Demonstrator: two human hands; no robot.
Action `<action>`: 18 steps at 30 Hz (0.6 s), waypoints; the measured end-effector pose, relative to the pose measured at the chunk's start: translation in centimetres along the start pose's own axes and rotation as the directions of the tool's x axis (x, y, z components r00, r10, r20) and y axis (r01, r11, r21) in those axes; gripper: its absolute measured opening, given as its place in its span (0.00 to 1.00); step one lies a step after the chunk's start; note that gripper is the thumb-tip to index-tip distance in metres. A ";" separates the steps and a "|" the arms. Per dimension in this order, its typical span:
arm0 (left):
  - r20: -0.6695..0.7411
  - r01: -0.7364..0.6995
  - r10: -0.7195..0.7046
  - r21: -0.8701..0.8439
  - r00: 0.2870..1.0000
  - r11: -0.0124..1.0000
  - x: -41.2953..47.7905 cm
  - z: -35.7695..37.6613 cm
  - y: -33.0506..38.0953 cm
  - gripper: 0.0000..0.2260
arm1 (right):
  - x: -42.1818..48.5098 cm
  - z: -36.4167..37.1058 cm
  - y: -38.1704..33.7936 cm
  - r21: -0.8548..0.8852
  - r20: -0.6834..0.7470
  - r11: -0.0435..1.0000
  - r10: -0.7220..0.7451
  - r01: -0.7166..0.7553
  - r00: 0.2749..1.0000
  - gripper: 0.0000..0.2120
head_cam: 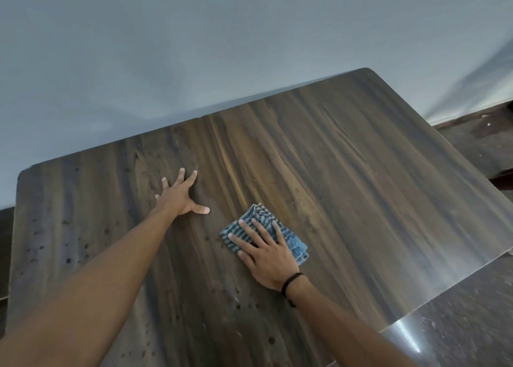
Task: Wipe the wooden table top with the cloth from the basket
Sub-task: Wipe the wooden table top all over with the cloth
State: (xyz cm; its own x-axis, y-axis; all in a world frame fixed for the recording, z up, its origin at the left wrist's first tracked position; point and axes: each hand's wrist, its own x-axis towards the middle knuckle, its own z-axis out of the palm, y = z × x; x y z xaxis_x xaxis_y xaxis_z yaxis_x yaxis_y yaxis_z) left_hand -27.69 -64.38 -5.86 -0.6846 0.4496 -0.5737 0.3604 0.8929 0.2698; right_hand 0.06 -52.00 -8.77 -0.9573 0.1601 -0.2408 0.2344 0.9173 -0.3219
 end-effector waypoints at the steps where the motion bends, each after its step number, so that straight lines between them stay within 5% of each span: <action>1: -0.007 0.002 -0.002 0.003 1.000 1.000 -0.1 0.1 0.0 0.56 | 0.0 -0.4 0.8 0.002 0.016 0.999 -0.048 0.048 0.999 0.23; 5: -0.030 0.044 -0.044 0.008 0.999 0.999 -0.4 0.6 0.2 0.54 | 1.0 -0.4 0.4 0.080 -0.101 0.957 0.287 -0.280 0.953 0.23; 9: -0.069 0.073 -0.072 0.015 0.995 0.997 -0.9 1.4 1.0 0.50 | -0.2 -0.3 1.1 -0.026 0.013 0.999 -0.034 0.034 0.999 0.23; 10: -0.079 0.063 -0.062 0.018 0.995 0.998 -1.2 1.7 1.2 0.48 | -0.3 -0.5 1.9 -0.020 0.007 1.000 -0.021 0.021 1.000 0.23; 13: -0.038 0.022 -0.022 -0.006 0.999 1.000 -2.7 3.0 1.5 0.51 | -0.4 -0.3 0.9 0.078 -0.100 0.947 0.319 -0.312 0.943 0.24; 18: 0.044 -0.051 0.050 0.014 0.998 0.999 -4.6 3.9 1.0 0.59 | -1.7 0.1 0.7 0.006 -0.029 0.994 0.111 -0.111 0.993 0.23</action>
State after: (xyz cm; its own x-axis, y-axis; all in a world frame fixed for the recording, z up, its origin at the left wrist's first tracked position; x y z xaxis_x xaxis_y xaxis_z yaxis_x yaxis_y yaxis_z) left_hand -21.72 -65.63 -5.94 -0.6368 0.4926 -0.5932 0.4034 0.8685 0.2881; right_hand 1.89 -51.70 -8.70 -0.9299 0.2714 -0.2483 0.3401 0.8915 -0.2991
